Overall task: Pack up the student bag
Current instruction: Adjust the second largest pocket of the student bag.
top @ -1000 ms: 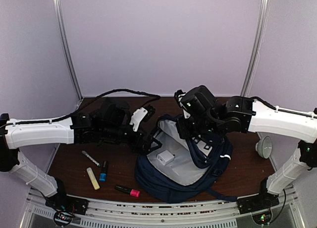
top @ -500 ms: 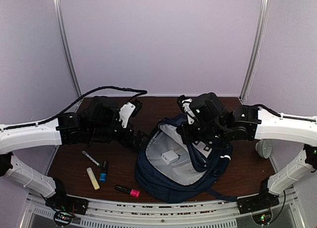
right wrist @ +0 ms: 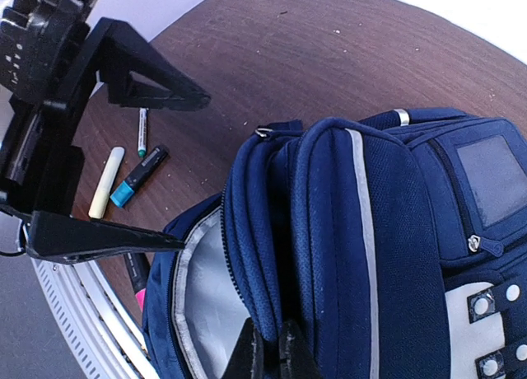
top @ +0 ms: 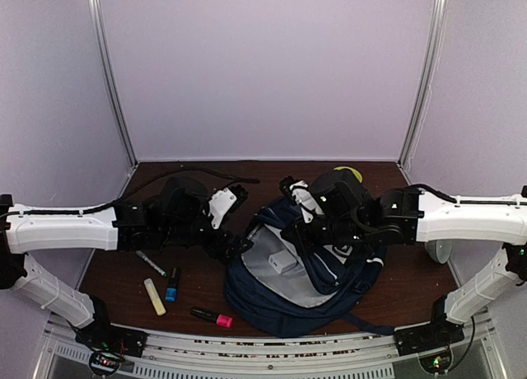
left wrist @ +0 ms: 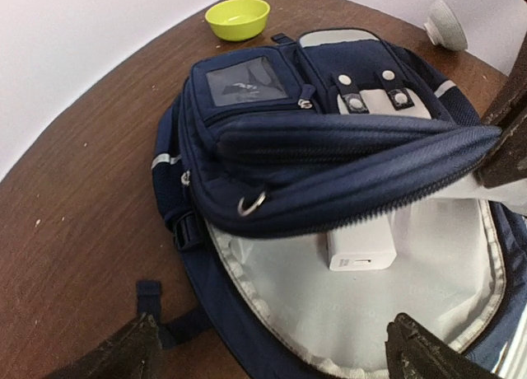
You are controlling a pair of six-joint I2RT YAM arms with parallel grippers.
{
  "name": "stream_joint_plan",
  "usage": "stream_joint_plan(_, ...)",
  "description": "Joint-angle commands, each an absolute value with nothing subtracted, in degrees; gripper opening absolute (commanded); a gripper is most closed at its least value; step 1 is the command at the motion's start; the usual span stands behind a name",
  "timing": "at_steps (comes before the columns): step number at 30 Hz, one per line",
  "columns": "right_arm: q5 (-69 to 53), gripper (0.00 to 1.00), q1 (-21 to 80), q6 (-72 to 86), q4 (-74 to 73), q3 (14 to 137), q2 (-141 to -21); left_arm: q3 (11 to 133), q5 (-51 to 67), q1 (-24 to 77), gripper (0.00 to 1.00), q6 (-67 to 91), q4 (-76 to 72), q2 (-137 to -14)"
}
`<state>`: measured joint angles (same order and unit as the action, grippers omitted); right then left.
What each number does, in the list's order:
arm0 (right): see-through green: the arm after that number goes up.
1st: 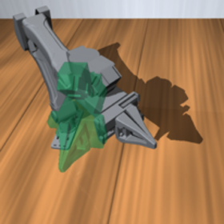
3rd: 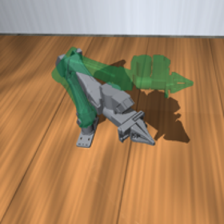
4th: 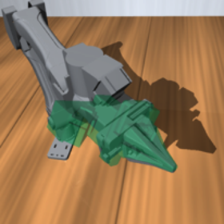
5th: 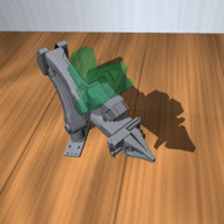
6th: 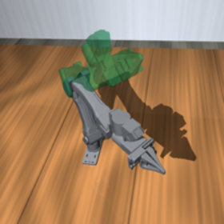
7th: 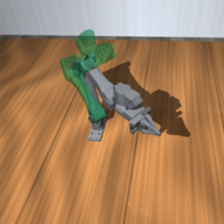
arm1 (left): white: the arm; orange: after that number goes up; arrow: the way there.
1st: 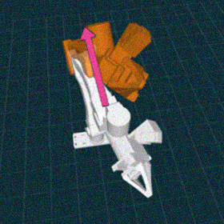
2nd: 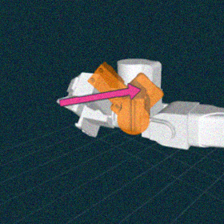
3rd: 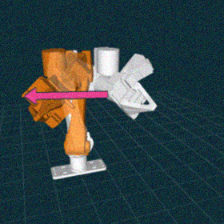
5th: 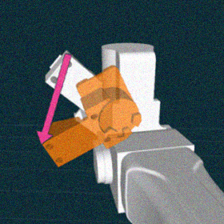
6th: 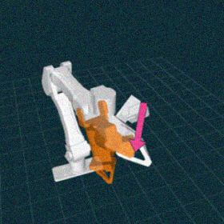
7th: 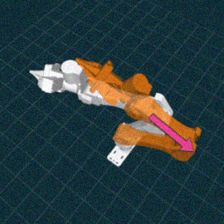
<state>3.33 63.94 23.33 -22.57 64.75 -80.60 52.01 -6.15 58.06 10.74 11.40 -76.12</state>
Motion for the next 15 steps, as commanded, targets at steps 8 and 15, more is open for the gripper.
stream_joint_plan(8,1.0,0.05,64.5,21.8,-24.4,63.0,-78.9,57.2,-0.5,57.2,0.98,-7.7,-5.5,-87.2)
stream_joint_plan(15,5.9,0.51,64.5,26.9,-22.9,57.9,-75.2,62.8,2.7,53.4,0.96,-0.7,-6.4,-93.1)
